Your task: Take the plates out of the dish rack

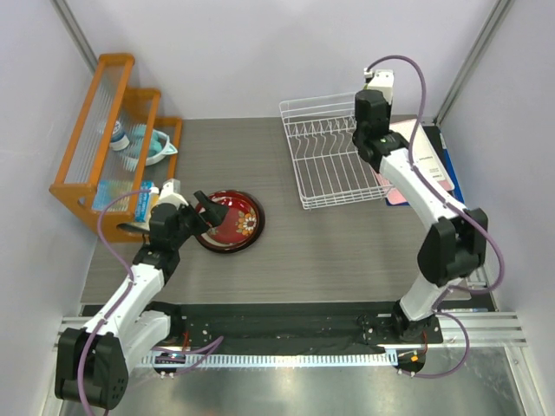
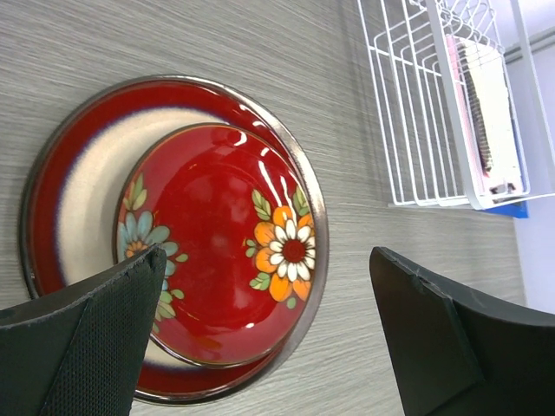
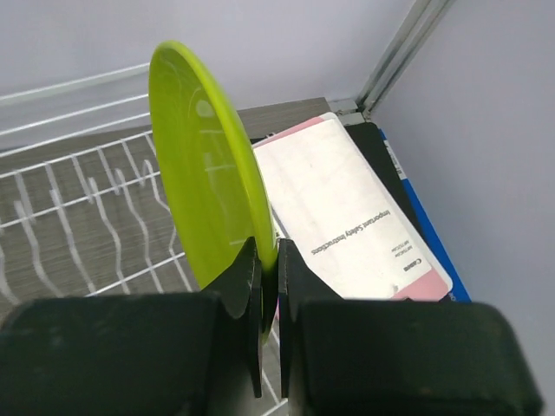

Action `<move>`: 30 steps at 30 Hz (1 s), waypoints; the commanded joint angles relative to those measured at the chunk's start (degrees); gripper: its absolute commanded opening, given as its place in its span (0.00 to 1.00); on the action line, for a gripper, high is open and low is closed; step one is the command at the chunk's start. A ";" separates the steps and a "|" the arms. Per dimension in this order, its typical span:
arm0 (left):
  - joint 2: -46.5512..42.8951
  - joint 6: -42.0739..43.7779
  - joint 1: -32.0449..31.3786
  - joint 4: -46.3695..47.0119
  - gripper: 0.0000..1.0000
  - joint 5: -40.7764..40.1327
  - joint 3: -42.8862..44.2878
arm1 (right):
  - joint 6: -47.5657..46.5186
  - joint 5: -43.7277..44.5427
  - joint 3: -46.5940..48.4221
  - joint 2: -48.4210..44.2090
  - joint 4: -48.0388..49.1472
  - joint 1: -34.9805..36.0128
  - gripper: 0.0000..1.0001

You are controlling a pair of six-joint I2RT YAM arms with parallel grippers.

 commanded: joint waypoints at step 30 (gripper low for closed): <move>14.56 -9.75 -5.47 27.80 0.99 16.39 0.57 | 44.02 -49.96 -35.94 -20.23 17.17 22.32 0.01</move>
